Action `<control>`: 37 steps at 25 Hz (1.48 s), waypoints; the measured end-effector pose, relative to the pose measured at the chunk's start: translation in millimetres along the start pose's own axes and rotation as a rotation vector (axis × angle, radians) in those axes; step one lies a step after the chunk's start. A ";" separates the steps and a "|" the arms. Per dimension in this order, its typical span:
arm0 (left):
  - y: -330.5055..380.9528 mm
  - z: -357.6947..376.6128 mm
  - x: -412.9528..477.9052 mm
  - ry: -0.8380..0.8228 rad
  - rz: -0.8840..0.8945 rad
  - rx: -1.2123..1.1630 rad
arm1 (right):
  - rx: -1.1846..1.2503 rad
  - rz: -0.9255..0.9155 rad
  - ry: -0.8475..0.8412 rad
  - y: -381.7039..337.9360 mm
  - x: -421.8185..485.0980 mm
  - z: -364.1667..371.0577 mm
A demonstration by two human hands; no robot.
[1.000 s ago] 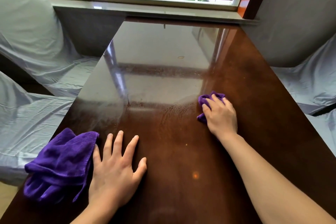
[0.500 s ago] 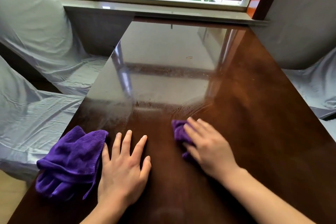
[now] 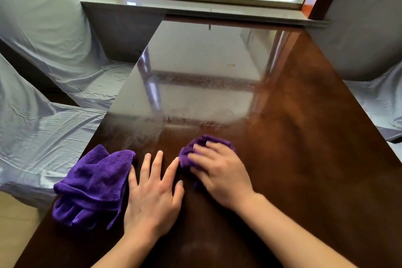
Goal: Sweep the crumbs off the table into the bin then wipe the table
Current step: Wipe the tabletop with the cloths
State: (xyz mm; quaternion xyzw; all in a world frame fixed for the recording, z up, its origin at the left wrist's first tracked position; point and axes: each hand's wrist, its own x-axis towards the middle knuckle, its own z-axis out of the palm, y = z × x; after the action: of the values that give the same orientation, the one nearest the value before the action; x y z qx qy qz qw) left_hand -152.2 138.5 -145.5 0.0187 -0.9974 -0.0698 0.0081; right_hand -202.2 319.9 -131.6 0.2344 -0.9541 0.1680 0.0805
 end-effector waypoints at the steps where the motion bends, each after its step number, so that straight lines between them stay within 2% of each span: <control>1: -0.1 -0.3 -0.3 0.001 0.000 -0.005 | -0.007 -0.053 -0.009 -6.9 -24.9 -0.9; 3: 0.7 -0.4 -0.9 0.006 -0.002 -0.014 | -0.017 -0.093 -0.024 -7.4 -70.0 -7.1; 6: -0.4 2.3 -1.1 0.018 -0.009 -0.010 | -0.118 -0.084 0.073 25.6 -104.1 -19.9; 8: -0.2 3.6 -0.9 0.027 -0.007 -0.004 | -0.196 0.064 0.103 57.5 -107.6 -29.5; 13: -0.8 8.6 -1.6 0.030 -0.009 0.032 | -0.248 0.606 0.218 134.5 -58.7 -41.8; 16: 0.0 7.3 -0.5 0.030 -0.011 0.038 | -0.230 0.745 0.223 140.7 -7.1 -35.1; 18: 0.6 6.6 -0.1 0.018 -0.006 0.039 | -0.214 0.691 0.197 121.9 18.6 -27.4; 20: 1.3 6.4 -1.0 0.018 -0.005 0.025 | -0.148 0.536 0.183 85.9 27.8 -16.8; 23: 0.8 3.5 -0.3 0.021 0.000 0.005 | -0.064 0.288 0.114 20.5 3.8 2.3; 25: 0.8 1.2 0.6 0.024 0.010 -0.024 | -0.043 0.206 0.074 -6.8 -19.9 9.1; 29: -2.4 -2.5 -7.5 0.099 0.051 -0.241 | -0.036 0.210 0.031 -35.9 -42.8 12.0; 33: -14.3 -19.7 -15.6 0.208 0.043 -0.552 | -0.047 0.194 -0.024 -55.2 -21.6 20.2; 37: -36.0 -33.8 -46.0 0.240 0.162 -0.575 | -0.052 0.205 -0.049 -84.5 35.2 45.9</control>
State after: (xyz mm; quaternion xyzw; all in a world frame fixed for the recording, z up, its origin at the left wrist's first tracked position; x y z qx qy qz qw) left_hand -104.3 100.0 -117.7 -0.0558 -0.9270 -0.3450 0.1360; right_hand -196.5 218.1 -142.3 0.1376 -0.9788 0.1447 0.0458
